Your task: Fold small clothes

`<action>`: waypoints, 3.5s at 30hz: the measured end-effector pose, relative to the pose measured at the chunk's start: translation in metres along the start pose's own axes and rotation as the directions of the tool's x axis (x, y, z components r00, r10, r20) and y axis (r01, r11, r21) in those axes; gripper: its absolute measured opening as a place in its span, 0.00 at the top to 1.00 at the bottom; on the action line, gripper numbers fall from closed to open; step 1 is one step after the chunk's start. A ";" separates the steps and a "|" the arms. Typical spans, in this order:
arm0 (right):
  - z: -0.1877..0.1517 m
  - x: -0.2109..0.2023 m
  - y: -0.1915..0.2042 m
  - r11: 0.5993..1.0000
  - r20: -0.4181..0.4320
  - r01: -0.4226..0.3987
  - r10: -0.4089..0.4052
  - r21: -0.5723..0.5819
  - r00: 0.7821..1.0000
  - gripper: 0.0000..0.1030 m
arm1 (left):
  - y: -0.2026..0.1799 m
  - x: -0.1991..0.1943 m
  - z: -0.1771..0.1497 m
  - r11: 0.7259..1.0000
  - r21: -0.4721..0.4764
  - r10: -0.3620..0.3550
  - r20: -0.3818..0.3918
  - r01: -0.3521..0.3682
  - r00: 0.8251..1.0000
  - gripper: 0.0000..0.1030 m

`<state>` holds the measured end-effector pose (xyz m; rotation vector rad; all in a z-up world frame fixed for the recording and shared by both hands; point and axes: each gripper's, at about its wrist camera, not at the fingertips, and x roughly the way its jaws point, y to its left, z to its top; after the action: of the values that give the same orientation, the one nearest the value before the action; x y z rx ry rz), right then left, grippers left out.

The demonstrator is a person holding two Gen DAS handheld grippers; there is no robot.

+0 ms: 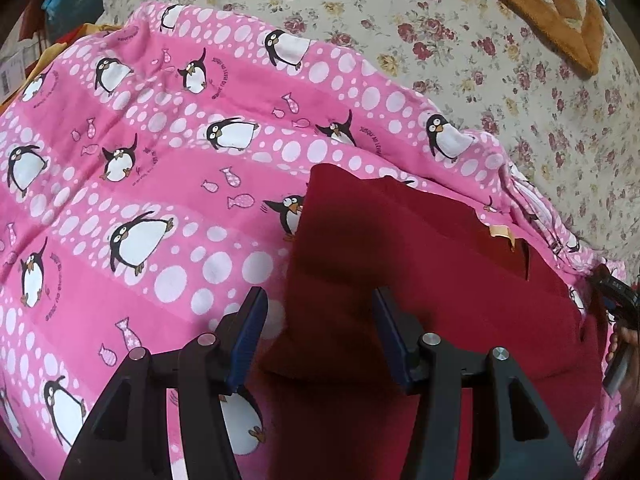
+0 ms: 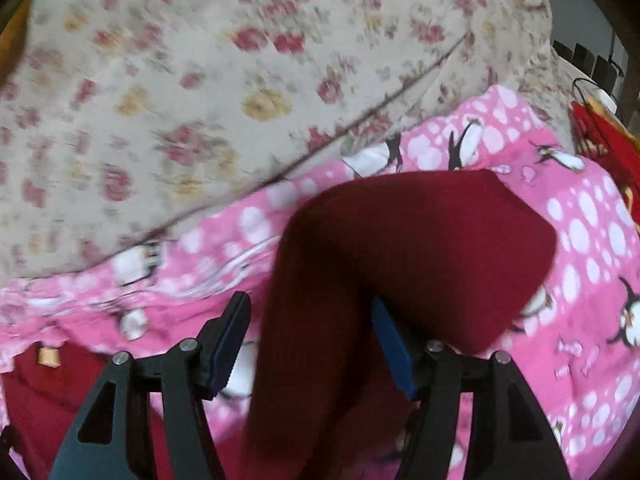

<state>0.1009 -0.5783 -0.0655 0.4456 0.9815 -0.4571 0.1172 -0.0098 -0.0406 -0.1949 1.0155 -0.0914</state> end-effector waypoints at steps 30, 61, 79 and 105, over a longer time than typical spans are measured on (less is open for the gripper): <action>-0.148 -0.152 0.073 0.752 -0.145 -0.498 0.487 -0.432 0.861 0.88 | -0.011 -0.028 -0.008 0.993 -0.019 -0.112 0.067 0.114 0.991 0.67; -0.177 -0.147 -0.054 0.814 -0.017 -0.568 0.570 -0.118 0.821 0.35 | -0.206 0.030 -0.048 0.939 0.293 -0.131 -0.183 0.181 0.974 1.00; -0.180 -0.140 -0.059 0.824 -0.005 -0.562 0.563 -0.075 0.826 0.35 | -0.076 -0.050 0.011 0.992 0.066 -0.114 0.070 0.110 0.991 1.00; -0.182 -0.128 0.021 0.856 -0.109 -0.375 0.360 -0.355 0.926 1.00 | -0.018 -0.014 -0.004 0.990 -0.072 -0.124 -0.039 0.121 0.992 1.00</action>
<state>-0.0729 -0.4398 -0.0402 0.2887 0.9665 0.0886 0.1066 -0.0260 -0.0276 -0.3204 1.0502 -0.1729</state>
